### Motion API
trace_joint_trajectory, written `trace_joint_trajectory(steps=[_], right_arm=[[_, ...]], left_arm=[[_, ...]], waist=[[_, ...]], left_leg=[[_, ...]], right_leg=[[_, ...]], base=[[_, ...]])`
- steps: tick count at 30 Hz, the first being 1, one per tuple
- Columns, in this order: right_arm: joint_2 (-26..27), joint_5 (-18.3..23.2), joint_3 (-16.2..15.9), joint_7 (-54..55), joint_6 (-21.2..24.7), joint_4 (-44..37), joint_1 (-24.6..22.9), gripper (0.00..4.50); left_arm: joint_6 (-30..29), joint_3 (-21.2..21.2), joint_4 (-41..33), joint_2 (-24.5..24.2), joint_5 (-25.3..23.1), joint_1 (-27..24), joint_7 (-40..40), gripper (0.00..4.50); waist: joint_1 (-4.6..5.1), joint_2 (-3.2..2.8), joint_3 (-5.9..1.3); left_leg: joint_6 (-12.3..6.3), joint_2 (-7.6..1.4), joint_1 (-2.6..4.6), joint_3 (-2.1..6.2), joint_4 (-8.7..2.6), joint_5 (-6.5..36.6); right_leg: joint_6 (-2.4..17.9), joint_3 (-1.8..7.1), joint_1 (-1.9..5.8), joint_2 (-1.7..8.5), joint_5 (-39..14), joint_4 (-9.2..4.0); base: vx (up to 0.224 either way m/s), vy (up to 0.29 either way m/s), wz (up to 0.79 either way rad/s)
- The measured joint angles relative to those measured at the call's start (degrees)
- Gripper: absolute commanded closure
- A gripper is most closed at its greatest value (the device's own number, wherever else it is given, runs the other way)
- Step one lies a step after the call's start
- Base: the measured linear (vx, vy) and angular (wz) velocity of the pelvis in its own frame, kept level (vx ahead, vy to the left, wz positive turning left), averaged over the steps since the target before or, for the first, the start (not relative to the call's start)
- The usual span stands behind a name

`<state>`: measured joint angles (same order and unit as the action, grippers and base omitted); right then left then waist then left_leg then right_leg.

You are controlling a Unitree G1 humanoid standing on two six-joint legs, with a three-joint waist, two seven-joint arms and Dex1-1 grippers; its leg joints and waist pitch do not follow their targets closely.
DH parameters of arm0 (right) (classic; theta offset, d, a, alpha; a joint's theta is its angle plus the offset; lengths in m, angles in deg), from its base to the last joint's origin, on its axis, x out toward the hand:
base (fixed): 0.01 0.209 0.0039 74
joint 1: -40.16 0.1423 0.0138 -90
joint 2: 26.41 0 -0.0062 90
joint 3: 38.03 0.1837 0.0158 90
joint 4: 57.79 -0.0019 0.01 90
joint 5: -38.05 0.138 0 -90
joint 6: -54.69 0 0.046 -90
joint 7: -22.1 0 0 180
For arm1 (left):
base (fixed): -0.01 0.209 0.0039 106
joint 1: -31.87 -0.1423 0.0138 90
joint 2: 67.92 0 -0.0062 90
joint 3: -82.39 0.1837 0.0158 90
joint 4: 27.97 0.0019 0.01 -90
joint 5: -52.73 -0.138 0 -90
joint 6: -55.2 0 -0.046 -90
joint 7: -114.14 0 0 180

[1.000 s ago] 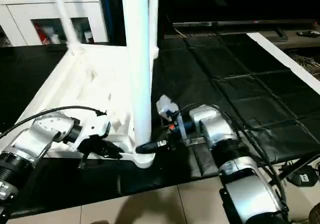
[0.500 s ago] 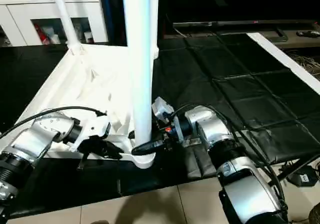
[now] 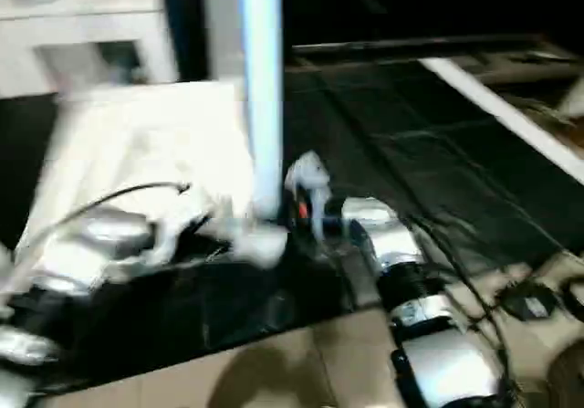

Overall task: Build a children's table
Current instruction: Rotate leg to tighten

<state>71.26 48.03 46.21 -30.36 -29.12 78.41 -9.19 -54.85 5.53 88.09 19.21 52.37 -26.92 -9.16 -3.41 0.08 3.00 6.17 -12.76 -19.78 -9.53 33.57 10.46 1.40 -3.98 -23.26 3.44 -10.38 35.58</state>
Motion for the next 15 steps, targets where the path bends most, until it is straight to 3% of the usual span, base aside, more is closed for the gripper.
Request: trace_joint_trajectory(steps=[3,9,12,15], right_arm=[[2.71,-0.92,3.23,10.52,0.23,2.35,1.59,2.53],[4.01,-2.21,3.60,19.48,-0.76,4.49,3.59,2.54],[4.06,-2.95,3.60,19.62,-1.65,4.57,3.56,1.85],[4.48,-3.09,3.60,19.11,-1.46,4.54,2.98,1.78]], left_arm=[[-3.10,-1.21,1.22,4.64,-0.21,1.30,-7.81,4.50],[-4.43,-1.66,3.59,8.47,-1.52,3.74,-13.96,4.50],[-4.50,-1.62,3.58,8.61,-1.61,3.97,-14.07,4.50],[-4.50,-1.25,2.93,8.13,-1.63,3.82,-13.19,4.50]], waist=[[0.44,-0.01,-0.01],[0.13,-0.02,-0.02],[0.09,-0.02,-0.02],[0.05,-0.02,-0.01]], left_leg=[[0.00,0.06,0.02,0.00,-0.06,0.00],[-0.02,0.02,-0.12,-0.01,-0.12,0.02],[-0.03,0.01,-0.18,-0.04,-0.30,0.03],[-0.03,0.00,-0.24,-0.04,-0.41,0.03]], right_leg=[[-0.01,0.01,0.00,-0.02,0.01,-0.01],[0.01,0.01,-0.02,-0.02,0.03,-0.09],[0.31,0.01,-0.03,-0.02,0.24,-0.29],[0.34,0.00,-0.09,-0.02,0.25,-0.33]], base=[[0.000,0.000,0.00],[0.000,0.000,0.00],[0.000,0.000,0.00],[0.000,0.000,0.00]])
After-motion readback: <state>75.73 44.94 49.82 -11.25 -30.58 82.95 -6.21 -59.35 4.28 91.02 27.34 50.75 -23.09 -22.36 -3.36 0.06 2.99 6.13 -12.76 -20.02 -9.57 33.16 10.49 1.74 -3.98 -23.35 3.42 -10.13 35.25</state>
